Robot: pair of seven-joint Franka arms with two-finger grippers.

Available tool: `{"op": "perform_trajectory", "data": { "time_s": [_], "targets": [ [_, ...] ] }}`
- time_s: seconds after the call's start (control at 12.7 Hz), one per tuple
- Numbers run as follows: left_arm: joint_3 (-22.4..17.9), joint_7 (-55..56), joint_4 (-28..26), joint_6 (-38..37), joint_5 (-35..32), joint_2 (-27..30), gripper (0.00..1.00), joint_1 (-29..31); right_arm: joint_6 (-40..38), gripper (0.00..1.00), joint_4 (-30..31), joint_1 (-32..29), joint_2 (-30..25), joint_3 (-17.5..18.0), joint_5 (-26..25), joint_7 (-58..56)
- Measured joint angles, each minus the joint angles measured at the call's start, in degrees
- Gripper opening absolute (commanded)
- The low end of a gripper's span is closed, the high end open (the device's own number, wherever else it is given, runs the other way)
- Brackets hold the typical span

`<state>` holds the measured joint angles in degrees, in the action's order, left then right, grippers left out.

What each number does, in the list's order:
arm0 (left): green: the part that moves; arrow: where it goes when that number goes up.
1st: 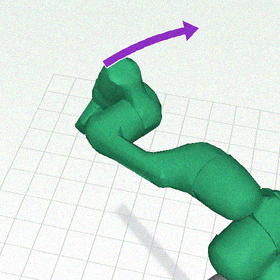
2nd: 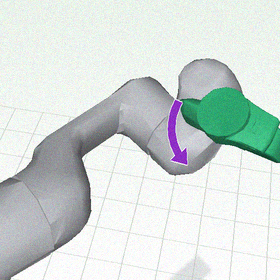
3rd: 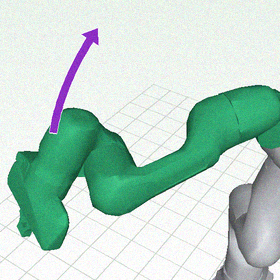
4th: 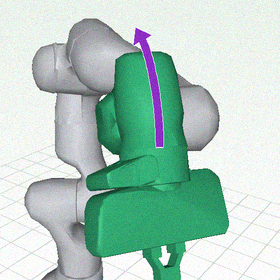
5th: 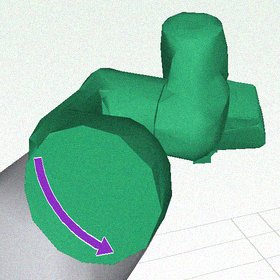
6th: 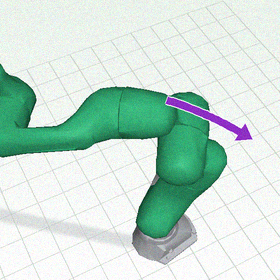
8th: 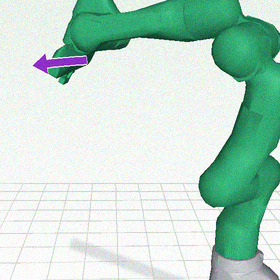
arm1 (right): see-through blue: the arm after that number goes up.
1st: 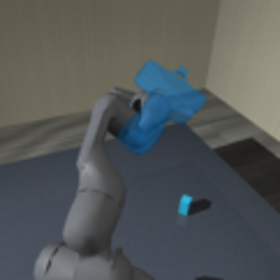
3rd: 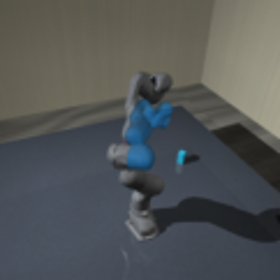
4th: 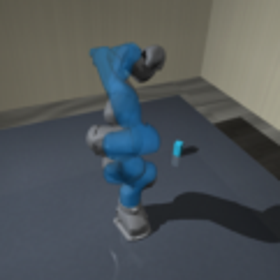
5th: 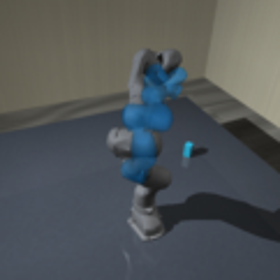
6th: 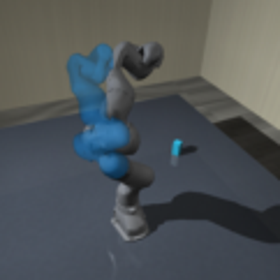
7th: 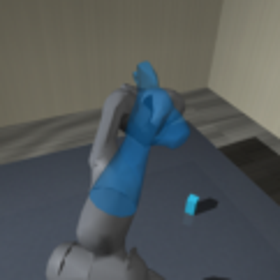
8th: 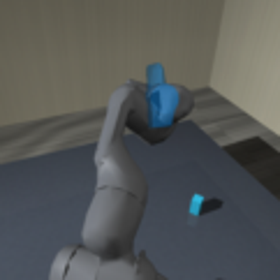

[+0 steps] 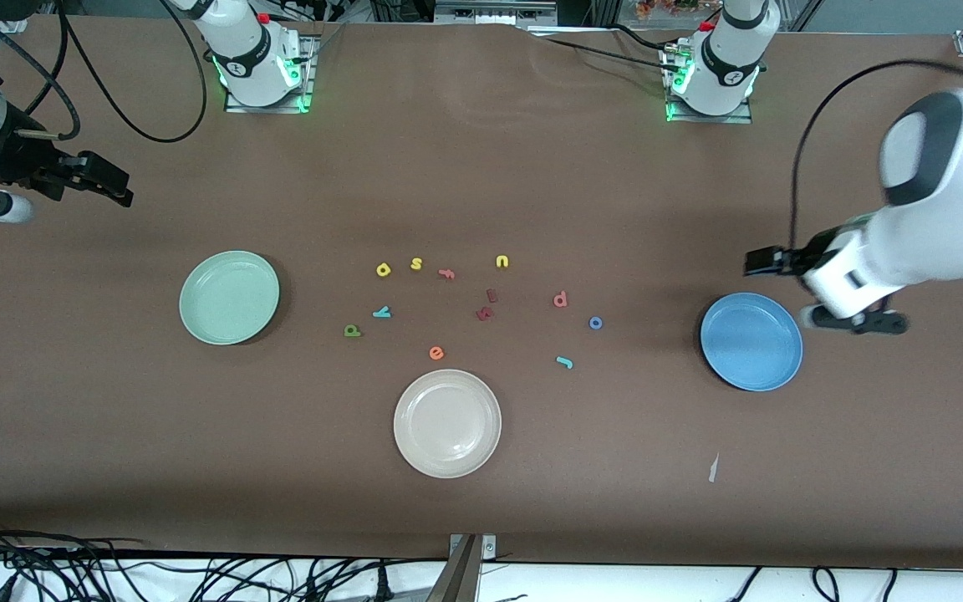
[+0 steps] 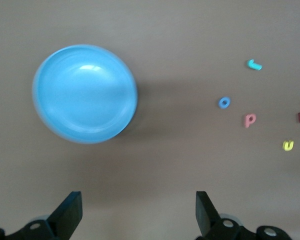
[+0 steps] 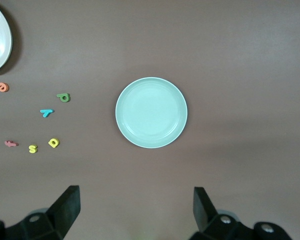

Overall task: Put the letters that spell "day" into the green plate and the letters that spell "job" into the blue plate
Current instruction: 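Move the left gripper down over the blue o letter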

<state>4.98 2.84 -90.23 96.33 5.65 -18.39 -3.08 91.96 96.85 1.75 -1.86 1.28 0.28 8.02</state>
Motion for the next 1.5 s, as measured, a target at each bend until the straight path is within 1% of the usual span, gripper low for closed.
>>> {"op": "perform_trajectory", "data": {
  "time_s": [0.24, 0.55, 0.71, 0.87, 1.03, 1.26, 1.5],
  "targets": [
    [0.24, 5.92, -0.24, 11.93, 0.01, -6.27, 1.0, -6.08, -0.11, 1.0, 0.0, 0.01, 0.0, 0.01, 0.01, -0.01],
    [0.31, 12.29, -1.09, 24.9, 0.01, -14.45, 1.0, -12.35, -0.09, 1.0, -0.02, 0.02, 0.0, 0.04, 0.01, -0.01],
    [0.31, 14.78, -2.72, 31.47, 0.01, -17.65, 1.0, -14.13, -0.09, 1.0, -0.01, 0.02, 0.0, 0.05, 0.01, -0.01],
    [0.3, 17.3, -6.21, 37.43, -0.04, -18.79, 1.0, -15.33, -0.09, 1.0, -0.01, 0.05, 0.0, 0.56, 0.02, -0.01],
    [0.28, 19.55, -8.48, 39.53, -0.92, -18.85, 1.0, -15.88, -0.09, 1.0, -0.01, 0.07, 0.0, 1.08, 0.02, 0.04],
    [0.29, 26.86, -10.91, 41.88, -5.63, -18.85, 0.99, -17.53, -0.07, 1.0, -0.01, 0.06, 0.0, 1.06, 0.02, 0.04],
    [0.28, 30.6, -13.13, 42.67, -7.3, -18.88, 0.9, -19.18, -0.02, 1.0, -0.01, 0.06, 0.0, 1.06, 0.02, 0.04]
  ]
}}
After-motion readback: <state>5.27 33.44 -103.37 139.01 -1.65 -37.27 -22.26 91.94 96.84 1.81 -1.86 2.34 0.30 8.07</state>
